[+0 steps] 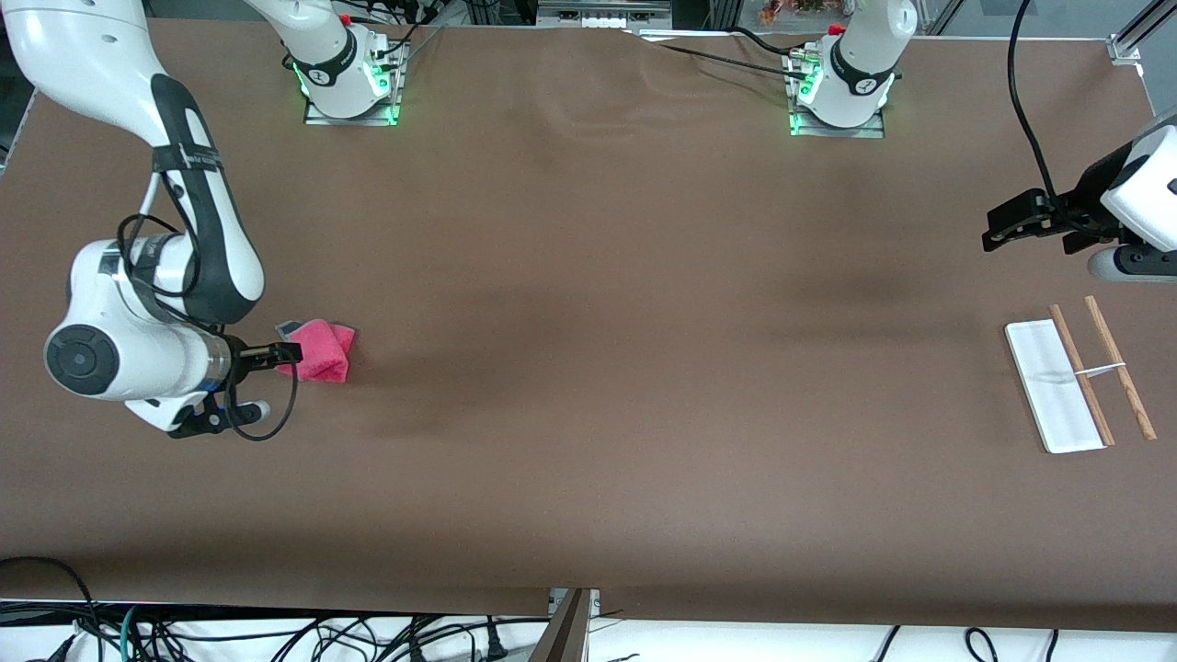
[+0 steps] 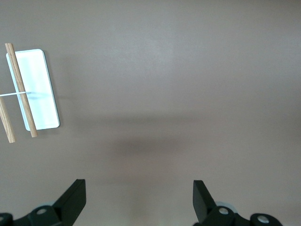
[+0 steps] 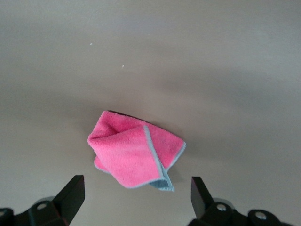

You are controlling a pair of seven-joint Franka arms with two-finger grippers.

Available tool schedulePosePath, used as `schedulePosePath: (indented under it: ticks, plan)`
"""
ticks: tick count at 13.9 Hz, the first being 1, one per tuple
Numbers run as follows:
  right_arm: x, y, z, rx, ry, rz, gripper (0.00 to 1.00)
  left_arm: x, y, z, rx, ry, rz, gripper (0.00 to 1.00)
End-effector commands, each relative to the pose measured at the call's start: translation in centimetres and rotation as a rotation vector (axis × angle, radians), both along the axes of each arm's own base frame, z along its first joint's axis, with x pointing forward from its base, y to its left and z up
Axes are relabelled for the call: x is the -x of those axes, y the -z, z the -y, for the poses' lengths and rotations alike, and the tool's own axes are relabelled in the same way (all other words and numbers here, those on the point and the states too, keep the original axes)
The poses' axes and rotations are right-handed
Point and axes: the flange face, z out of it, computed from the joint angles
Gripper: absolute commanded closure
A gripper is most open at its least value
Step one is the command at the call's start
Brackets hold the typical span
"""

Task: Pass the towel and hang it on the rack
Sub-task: 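Reach the right gripper down to the pink towel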

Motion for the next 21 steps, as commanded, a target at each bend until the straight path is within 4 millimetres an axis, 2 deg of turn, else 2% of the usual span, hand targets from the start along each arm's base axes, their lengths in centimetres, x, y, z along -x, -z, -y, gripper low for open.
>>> schedulePosePath:
  ticks: [1, 7, 12, 18, 21]
  plan:
    - [-0.4, 1.2, -0.9, -0.029, -0.105, 0.01, 0.0, 0.3, -0.3, 0.0, 0.015, 0.007, 0.001, 0.0]
    - [-1.1, 4.9, -0.4, -0.152, -0.133, 0.034, 0.0, 0.2, -0.2, 0.0, 0.015, 0.007, 0.0, 0.0]
    - [-1.2, 7.0, 1.5, -0.209, -0.142, 0.035, 0.0, 0.3, -0.3, 0.0, 0.015, 0.007, 0.001, 0.0]
    - [-1.3, 8.2, 1.3, -0.27, -0.091, 0.049, 0.0, 0.3, -0.3, 0.0, 0.013, 0.007, 0.0, 0.0]
    - [-1.2, 8.1, 2.2, -0.275, -0.074, 0.044, 0.0, 0.3, -0.3, 0.0, 0.013, 0.007, 0.0, 0.0]
